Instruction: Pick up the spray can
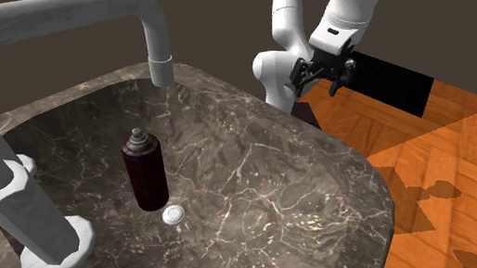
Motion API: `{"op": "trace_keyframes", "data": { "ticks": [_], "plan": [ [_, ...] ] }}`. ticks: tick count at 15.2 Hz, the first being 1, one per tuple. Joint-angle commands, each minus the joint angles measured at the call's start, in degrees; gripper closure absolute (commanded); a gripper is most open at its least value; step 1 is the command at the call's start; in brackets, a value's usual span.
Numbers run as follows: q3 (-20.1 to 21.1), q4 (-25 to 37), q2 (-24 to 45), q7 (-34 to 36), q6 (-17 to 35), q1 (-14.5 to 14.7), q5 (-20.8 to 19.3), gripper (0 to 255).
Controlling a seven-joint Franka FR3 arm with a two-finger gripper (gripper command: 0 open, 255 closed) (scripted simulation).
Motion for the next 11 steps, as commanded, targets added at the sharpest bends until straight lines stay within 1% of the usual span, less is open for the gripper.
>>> {"op": "trace_keyframes", "data": {
  "ticks": [1,11],
  "plan": [
    [0.0,0.0,0.0,0.0,0.0,0.0,0.0,0],
    [-5.5,16.4,21.6,-9.9,-5.8,-3.9,-14.0,0]
  ]
}}
